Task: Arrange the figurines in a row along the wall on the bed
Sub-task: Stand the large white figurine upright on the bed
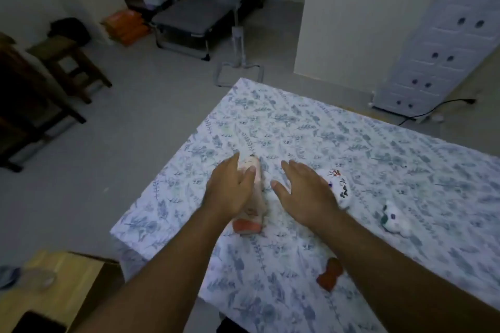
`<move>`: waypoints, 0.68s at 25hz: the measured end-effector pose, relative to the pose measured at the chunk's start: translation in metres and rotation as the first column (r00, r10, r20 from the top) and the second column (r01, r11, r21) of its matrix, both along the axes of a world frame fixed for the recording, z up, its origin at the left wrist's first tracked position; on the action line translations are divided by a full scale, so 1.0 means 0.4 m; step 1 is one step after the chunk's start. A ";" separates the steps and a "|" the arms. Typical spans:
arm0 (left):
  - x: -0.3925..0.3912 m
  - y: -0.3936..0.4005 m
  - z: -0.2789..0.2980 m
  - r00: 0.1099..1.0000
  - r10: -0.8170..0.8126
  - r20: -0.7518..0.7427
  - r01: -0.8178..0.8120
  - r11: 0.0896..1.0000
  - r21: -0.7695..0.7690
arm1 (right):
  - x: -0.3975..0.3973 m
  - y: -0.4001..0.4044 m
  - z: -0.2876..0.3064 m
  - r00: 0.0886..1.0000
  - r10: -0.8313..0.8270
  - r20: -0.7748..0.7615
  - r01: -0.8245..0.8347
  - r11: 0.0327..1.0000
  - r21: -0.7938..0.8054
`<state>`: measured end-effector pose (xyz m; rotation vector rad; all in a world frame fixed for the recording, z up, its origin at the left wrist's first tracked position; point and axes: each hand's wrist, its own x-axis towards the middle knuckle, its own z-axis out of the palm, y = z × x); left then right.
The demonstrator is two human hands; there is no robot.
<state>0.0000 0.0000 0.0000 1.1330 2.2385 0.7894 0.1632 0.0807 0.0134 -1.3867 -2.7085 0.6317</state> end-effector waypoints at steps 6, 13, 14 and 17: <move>-0.115 -0.009 -0.150 0.822 0.206 0.531 -0.068 0.961 -0.266 | -0.156 -0.051 -0.120 0.960 -0.262 -0.097 0.146 0.766 -0.626; -0.187 -0.010 -0.102 0.722 0.011 0.692 -0.007 1.000 -0.009 | -0.173 -0.027 -0.089 0.826 -0.484 -0.290 0.114 0.647 -0.754; -0.194 -0.011 -0.095 0.734 -0.042 0.678 0.013 0.999 0.048 | -0.172 -0.026 -0.084 0.819 -0.476 -0.320 0.103 0.672 -0.734; -0.194 -0.018 -0.102 0.822 -0.179 0.541 0.077 0.976 0.205 | -0.172 -0.039 -0.089 0.765 -0.464 -0.447 0.064 0.746 -0.663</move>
